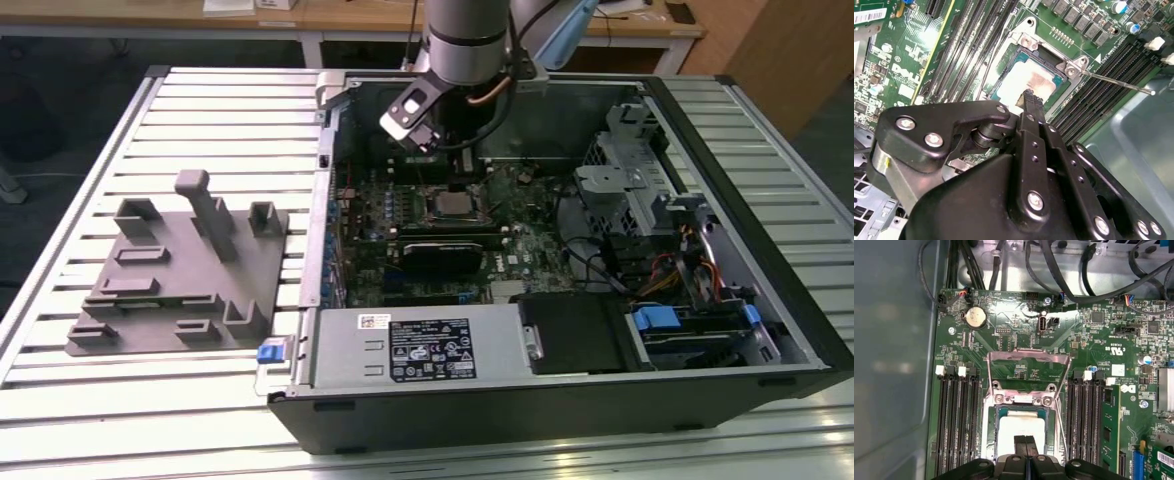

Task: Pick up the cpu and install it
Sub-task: 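Close the cpu cover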

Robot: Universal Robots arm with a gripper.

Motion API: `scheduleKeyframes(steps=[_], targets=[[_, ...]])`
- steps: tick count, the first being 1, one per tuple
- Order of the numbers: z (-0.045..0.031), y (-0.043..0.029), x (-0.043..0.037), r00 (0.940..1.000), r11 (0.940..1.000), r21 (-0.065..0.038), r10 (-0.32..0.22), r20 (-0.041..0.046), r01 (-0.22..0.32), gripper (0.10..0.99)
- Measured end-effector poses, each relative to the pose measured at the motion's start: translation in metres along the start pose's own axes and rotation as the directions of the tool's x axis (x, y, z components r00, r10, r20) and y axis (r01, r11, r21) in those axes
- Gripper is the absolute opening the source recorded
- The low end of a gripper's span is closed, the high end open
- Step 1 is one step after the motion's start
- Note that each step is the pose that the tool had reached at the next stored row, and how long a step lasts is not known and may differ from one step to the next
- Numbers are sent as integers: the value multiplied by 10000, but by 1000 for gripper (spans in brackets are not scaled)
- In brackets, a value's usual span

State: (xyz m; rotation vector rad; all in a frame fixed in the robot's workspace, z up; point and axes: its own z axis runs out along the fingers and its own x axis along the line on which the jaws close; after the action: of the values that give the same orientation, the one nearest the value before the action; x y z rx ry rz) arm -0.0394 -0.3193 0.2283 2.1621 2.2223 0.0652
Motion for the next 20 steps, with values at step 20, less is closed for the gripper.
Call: scheduleKeyframes(steps=[20], targets=[[-219, 9, -5, 10000, 10000, -1, 0, -4, 0, 106]])
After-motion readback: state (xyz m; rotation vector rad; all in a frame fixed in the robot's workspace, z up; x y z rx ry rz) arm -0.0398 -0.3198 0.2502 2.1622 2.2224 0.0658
